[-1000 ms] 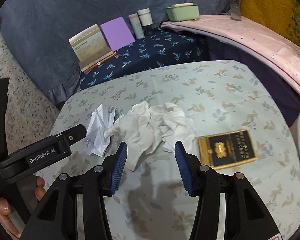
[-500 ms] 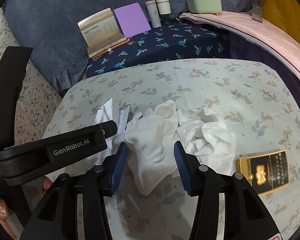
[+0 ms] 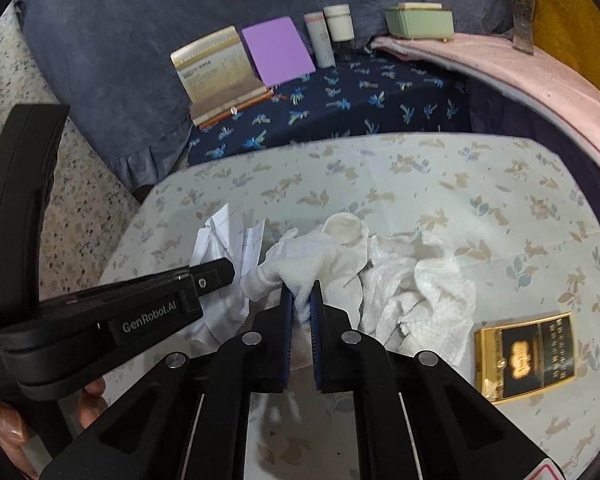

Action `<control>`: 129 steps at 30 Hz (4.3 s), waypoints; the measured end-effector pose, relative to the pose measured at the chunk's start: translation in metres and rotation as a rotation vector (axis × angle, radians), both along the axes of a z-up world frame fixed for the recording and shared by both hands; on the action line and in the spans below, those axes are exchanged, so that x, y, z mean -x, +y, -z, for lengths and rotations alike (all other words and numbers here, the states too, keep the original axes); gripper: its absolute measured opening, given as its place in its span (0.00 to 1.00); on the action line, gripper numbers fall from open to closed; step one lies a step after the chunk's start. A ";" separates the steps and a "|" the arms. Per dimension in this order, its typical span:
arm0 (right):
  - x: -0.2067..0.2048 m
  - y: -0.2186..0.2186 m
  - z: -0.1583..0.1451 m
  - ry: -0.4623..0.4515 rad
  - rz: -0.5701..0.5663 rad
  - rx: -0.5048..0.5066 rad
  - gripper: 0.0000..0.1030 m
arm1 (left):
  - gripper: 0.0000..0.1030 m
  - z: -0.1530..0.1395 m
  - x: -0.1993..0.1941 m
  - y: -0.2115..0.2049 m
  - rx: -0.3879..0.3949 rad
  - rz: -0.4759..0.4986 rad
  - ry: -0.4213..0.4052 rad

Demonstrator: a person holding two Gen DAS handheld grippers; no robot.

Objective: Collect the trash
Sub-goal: 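Carry tissue and cloth over the wastebasket with both grippers, then open both grippers to drop tissue and cloth into the wastebasket, then move both open tools back over the table toward the tissue and card box, then grasp the crumpled white tissue with the left gripper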

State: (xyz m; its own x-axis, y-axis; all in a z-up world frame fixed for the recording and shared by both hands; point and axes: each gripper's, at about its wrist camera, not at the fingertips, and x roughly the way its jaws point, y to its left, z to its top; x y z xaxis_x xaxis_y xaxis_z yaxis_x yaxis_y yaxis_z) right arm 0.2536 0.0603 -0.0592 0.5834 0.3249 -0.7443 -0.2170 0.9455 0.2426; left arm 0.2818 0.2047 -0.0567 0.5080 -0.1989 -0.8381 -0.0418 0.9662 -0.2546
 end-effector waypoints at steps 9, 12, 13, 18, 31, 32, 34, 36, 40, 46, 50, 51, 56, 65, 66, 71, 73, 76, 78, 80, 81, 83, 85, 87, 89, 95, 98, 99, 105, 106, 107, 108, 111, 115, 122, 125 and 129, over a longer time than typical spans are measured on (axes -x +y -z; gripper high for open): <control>0.019 -0.027 -0.063 -0.132 0.057 -0.041 0.08 | 0.18 -0.055 0.020 -0.028 -0.005 0.053 -0.105; 0.028 -0.044 -0.083 -0.176 0.088 -0.050 0.08 | 0.18 -0.070 0.028 -0.044 -0.008 0.082 -0.135; 0.032 -0.051 -0.089 -0.190 0.103 -0.052 0.08 | 0.18 -0.073 0.030 -0.048 -0.009 0.090 -0.141; 0.047 -0.088 -0.110 -0.234 0.173 -0.063 0.08 | 0.18 -0.092 0.040 -0.080 -0.008 0.144 -0.172; 0.104 -0.205 -0.134 -0.297 0.374 -0.059 0.08 | 0.18 -0.115 0.078 -0.201 -0.008 0.345 -0.223; 0.110 -0.216 -0.134 -0.297 0.394 -0.056 0.08 | 0.19 -0.116 0.081 -0.213 -0.008 0.365 -0.226; 0.120 -0.236 -0.134 -0.297 0.431 -0.054 0.08 | 0.19 -0.116 0.087 -0.236 -0.012 0.409 -0.231; 0.130 -0.255 -0.134 -0.297 0.467 -0.049 0.08 | 0.19 -0.116 0.093 -0.260 -0.010 0.449 -0.233; 0.151 -0.293 -0.131 -0.296 0.537 -0.043 0.08 | 0.19 -0.114 0.102 -0.298 0.007 0.510 -0.229; 0.176 -0.339 -0.123 -0.284 0.626 -0.038 0.08 | 0.19 -0.108 0.114 -0.350 0.004 0.584 -0.222; 0.186 -0.365 -0.116 -0.271 0.670 -0.036 0.08 | 0.19 -0.102 0.120 -0.375 -0.007 0.619 -0.215; 0.188 -0.370 -0.114 -0.268 0.680 -0.036 0.08 | 0.19 -0.101 0.121 -0.380 -0.010 0.627 -0.213; 0.194 -0.389 -0.105 -0.252 0.710 -0.046 0.08 | 0.19 -0.094 0.124 -0.400 -0.023 0.654 -0.205; 0.194 -0.400 -0.093 -0.233 0.733 -0.054 0.12 | 0.21 -0.086 0.120 -0.415 -0.023 0.675 -0.187; 0.193 -0.401 -0.092 -0.231 0.735 -0.054 0.14 | 0.22 -0.086 0.120 -0.416 -0.019 0.675 -0.188; 0.194 -0.403 -0.090 -0.238 0.755 -0.051 0.29 | 0.47 -0.085 0.117 -0.415 -0.019 0.651 -0.200; 0.194 -0.403 -0.090 -0.238 0.754 -0.047 0.29 | 0.51 -0.084 0.116 -0.414 -0.023 0.647 -0.199; 0.193 -0.402 -0.090 -0.237 0.751 -0.046 0.29 | 0.54 -0.084 0.114 -0.410 -0.021 0.634 -0.196; 0.193 -0.402 -0.091 -0.237 0.749 -0.045 0.30 | 0.55 -0.083 0.113 -0.407 -0.023 0.626 -0.197; 0.192 -0.400 -0.091 -0.237 0.747 -0.044 0.32 | 0.56 -0.083 0.112 -0.404 -0.024 0.619 -0.199; 0.192 -0.400 -0.091 -0.238 0.746 -0.044 0.33 | 0.56 -0.083 0.111 -0.402 -0.023 0.613 -0.199; 0.192 -0.397 -0.092 -0.238 0.742 -0.044 0.33 | 0.56 -0.083 0.109 -0.396 -0.023 0.598 -0.197; 0.191 -0.394 -0.092 -0.239 0.735 -0.043 0.33 | 0.58 -0.083 0.107 -0.389 -0.025 0.580 -0.196; 0.191 -0.389 -0.094 -0.241 0.730 -0.040 0.34 | 0.65 -0.083 0.106 -0.382 -0.026 0.559 -0.200; 0.190 -0.383 -0.095 -0.242 0.720 -0.038 0.39 | 0.68 -0.085 0.105 -0.373 -0.028 0.534 -0.210; 0.184 -0.362 -0.098 -0.245 0.685 -0.030 0.44 | 0.68 -0.085 0.098 -0.341 -0.037 0.473 -0.214; 0.180 -0.349 -0.098 -0.246 0.663 -0.025 0.49 | 0.68 -0.084 0.093 -0.324 -0.039 0.440 -0.213; 0.179 -0.345 -0.098 -0.246 0.657 -0.023 0.50 | 0.68 -0.084 0.092 -0.319 -0.041 0.430 -0.213; 0.167 -0.316 -0.099 -0.240 0.607 -0.014 0.57 | 0.76 -0.085 0.084 -0.283 -0.042 0.364 -0.219; 0.165 -0.313 -0.099 -0.239 0.601 -0.014 0.58 | 0.76 -0.085 0.083 -0.277 -0.042 0.353 -0.220; 0.163 -0.308 -0.099 -0.238 0.591 -0.012 0.59 | 0.77 -0.084 0.081 -0.271 -0.043 0.342 -0.220; 0.160 -0.304 -0.099 -0.236 0.584 -0.010 0.60 | 0.77 -0.084 0.080 -0.267 -0.043 0.333 -0.220; 0.152 -0.288 -0.097 -0.225 0.553 -0.006 0.63 | 0.80 -0.082 0.075 -0.248 -0.047 0.297 -0.218; 0.139 -0.267 -0.092 -0.208 0.510 0.010 0.67 | 0.88 -0.076 0.068 -0.222 -0.055 0.249 -0.211; 0.117 -0.228 -0.071 -0.155 0.433 0.031 0.74 | 0.88 -0.057 0.052 -0.174 -0.064 0.172 -0.153; 0.106 -0.211 -0.056 -0.119 0.398 0.037 0.74 | 0.88 -0.045 0.044 -0.157 -0.072 0.143 -0.116; 0.092 -0.188 -0.036 -0.076 0.354 0.046 0.74 | 0.88 -0.029 0.033 -0.136 -0.075 0.113 -0.072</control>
